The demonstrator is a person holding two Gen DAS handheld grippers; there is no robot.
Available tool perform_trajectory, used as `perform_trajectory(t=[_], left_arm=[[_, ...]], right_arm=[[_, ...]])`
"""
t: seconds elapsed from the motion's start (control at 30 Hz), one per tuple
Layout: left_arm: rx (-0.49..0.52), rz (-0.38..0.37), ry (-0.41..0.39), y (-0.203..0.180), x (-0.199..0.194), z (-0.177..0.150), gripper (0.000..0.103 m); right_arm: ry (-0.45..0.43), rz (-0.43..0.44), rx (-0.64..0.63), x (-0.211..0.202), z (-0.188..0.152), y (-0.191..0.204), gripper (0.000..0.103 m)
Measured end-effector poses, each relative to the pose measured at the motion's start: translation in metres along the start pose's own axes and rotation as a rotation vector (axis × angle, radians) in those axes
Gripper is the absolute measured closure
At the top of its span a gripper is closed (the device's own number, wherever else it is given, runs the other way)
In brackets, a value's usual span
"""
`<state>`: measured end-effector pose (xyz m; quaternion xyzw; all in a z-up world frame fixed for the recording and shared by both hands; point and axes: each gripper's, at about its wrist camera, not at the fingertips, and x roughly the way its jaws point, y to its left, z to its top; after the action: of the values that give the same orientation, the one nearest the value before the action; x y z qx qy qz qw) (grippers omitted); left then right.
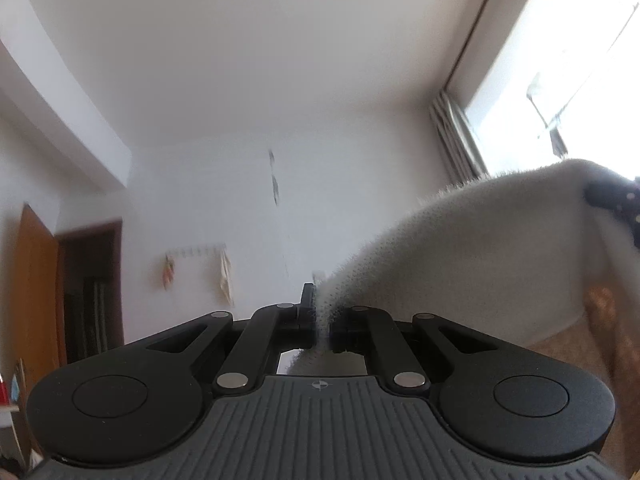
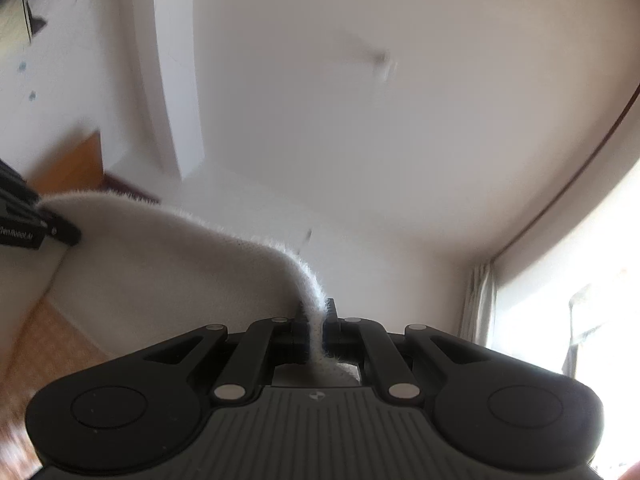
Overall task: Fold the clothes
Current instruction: 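Hold the cardigan up by its white-lined edges with both grippers and shake it out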
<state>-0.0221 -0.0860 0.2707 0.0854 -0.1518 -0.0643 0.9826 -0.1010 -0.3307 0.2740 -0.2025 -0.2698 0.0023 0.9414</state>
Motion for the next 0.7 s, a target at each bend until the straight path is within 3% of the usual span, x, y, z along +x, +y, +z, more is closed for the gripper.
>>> perform_trajectory(t=[0.3, 0.5, 0.7], left_arm=[[0.03, -0.053, 0.265, -0.036, 0.13, -0.118, 0.099], [0.084, -0.087, 0.443, -0.07, 0.224, -0.224, 0.098], [0.145, -0.086, 0.697, -0.08, 0.296, -0.359, 0.097]], right_arm=[[0.263, 0.042, -0.009, 0.074, -0.125, 0.038, 0.1], [0.517, 0.098, 0.087, 0.156, -0.261, 0.071, 0.1], [0.788, 0.185, 0.112, 0.23, -0.416, 0.14, 0.1]])
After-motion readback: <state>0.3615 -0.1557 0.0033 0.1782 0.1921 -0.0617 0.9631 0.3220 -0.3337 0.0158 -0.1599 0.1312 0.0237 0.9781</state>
